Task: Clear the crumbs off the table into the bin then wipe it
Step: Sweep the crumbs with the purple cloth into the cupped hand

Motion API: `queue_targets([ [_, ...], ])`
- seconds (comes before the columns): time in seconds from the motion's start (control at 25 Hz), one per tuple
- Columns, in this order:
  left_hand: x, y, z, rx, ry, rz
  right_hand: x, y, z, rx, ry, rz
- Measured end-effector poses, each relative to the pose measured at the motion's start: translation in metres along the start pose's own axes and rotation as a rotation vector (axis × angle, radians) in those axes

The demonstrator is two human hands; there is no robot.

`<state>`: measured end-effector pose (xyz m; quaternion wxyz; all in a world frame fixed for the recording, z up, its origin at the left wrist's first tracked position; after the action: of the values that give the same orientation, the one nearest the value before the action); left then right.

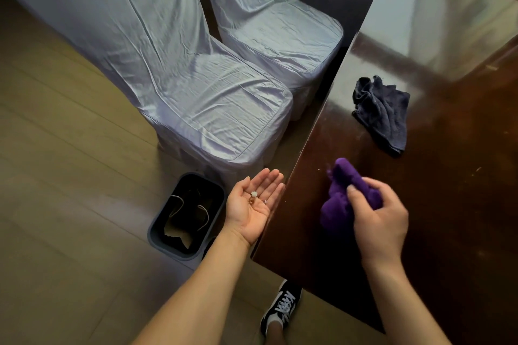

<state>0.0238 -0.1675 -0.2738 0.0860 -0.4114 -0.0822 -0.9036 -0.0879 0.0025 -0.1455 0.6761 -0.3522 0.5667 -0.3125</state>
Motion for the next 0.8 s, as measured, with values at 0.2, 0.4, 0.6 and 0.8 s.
queue_targets([
  [0.2,0.0,-0.001,0.0,0.013,-0.002,0.012,0.025,-0.014,-0.044,-0.098,-0.095,0.291],
  [0.4,0.0,0.0,-0.002,0.015,0.011,-0.019,0.063,-0.025,0.011,-0.195,-0.413,0.22],
  [0.6,-0.001,-0.001,-0.004,0.009,0.027,-0.079,0.079,-0.03,0.055,-0.116,-0.565,-0.063],
  [0.8,-0.003,0.002,-0.001,0.016,0.034,0.0,0.026,-0.025,0.029,0.108,-0.295,-0.306],
])
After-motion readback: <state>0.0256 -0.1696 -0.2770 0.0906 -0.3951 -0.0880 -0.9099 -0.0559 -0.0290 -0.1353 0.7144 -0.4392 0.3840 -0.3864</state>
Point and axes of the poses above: each hand's wrist, its own z-axis away from the middle knuckle, its own x-axis out of the palm, y = z × x, the point moved 5 cm from there along -z, towards the middle knuckle, and after that the axes turned 4 degrees about -z, right-handed, at the moved point
